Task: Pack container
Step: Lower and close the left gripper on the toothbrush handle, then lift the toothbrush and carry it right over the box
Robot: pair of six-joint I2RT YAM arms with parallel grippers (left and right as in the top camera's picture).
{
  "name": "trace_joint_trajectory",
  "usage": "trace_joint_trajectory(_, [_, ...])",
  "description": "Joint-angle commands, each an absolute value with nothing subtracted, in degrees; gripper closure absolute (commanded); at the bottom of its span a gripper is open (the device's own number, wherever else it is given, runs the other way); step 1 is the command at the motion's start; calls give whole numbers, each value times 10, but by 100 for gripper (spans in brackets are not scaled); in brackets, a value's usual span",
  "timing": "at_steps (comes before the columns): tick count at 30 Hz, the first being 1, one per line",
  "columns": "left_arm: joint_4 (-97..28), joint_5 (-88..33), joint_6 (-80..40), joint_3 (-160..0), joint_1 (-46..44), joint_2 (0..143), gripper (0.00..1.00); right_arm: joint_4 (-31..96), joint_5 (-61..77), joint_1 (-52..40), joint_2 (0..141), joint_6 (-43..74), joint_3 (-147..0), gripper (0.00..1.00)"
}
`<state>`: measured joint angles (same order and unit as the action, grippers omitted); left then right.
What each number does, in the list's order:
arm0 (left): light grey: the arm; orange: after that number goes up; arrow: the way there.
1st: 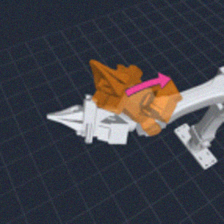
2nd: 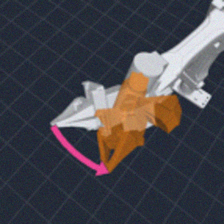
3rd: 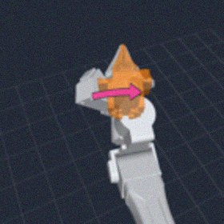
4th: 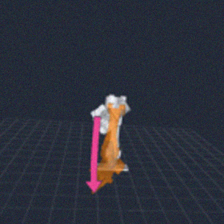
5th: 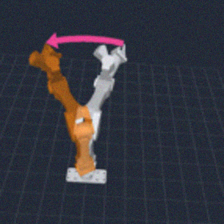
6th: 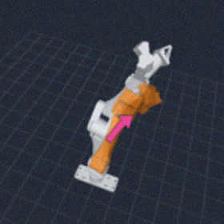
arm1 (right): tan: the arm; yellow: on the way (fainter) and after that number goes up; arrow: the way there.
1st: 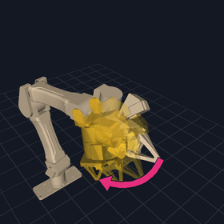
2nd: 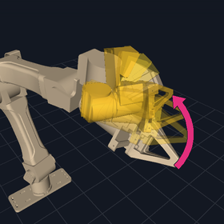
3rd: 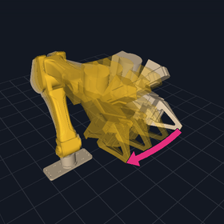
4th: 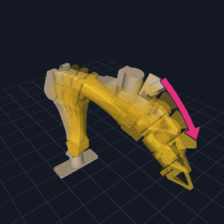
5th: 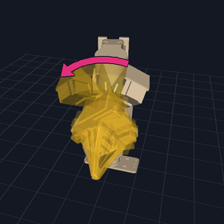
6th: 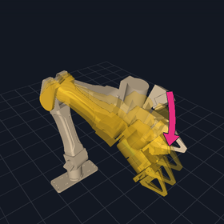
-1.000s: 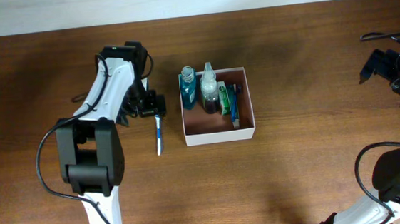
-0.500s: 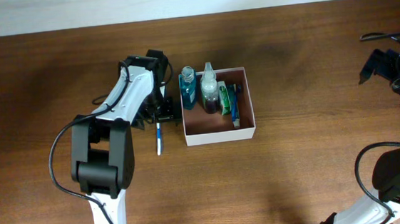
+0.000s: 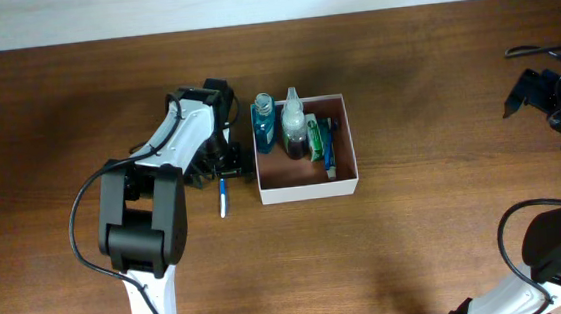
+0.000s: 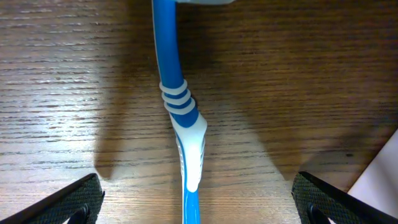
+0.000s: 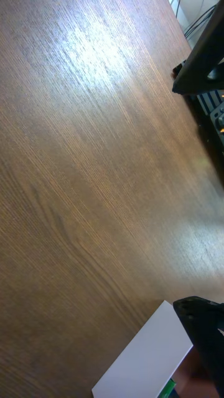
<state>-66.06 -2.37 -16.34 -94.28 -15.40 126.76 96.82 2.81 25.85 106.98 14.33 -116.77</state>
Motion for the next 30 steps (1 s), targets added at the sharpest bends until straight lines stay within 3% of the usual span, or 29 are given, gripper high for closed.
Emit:
trace_joint_trajectory(1, [-655,-30,-171,-937,-150,1257,1,967,25,259,1062,139,-1165,1])
trace_joint_trajectory(18, [-638,-30,-170,-901,-130,1257,2,967,25,259,1062,139,-1165,1])
trace_joint_trajectory(30, [-639,-30,-166,-901,-130,1257,61,967,25,259,1062,139,-1165,1])
